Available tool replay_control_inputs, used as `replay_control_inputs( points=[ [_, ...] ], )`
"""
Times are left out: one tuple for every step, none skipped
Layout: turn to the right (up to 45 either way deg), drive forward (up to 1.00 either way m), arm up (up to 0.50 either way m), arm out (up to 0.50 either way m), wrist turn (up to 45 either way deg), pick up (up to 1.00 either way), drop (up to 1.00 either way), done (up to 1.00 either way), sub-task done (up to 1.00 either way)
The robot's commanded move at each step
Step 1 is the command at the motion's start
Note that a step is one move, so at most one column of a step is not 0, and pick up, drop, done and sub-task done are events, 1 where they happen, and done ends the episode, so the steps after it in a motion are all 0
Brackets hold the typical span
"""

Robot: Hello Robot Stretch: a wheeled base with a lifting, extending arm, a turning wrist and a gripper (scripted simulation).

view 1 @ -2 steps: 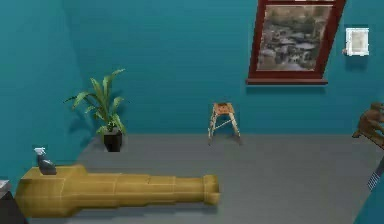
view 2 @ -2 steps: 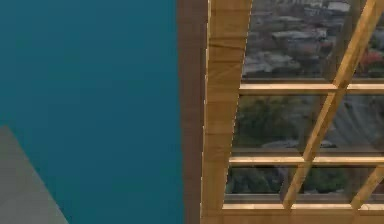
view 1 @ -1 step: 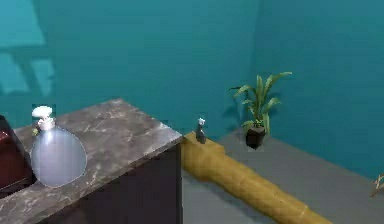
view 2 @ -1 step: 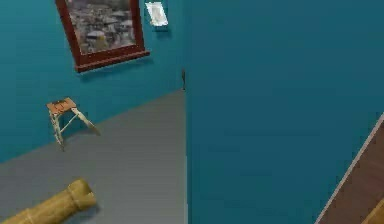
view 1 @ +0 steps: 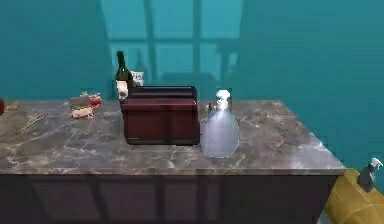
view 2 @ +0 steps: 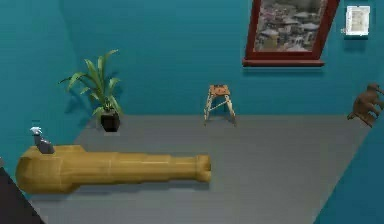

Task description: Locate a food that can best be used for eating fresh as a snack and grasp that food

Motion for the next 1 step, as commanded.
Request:
replay_control_inputs(
  points=[
    [-45.0,0.0,0.0,0.0,0.0,0.0,0.0,0.0,0.0]
  ],
)
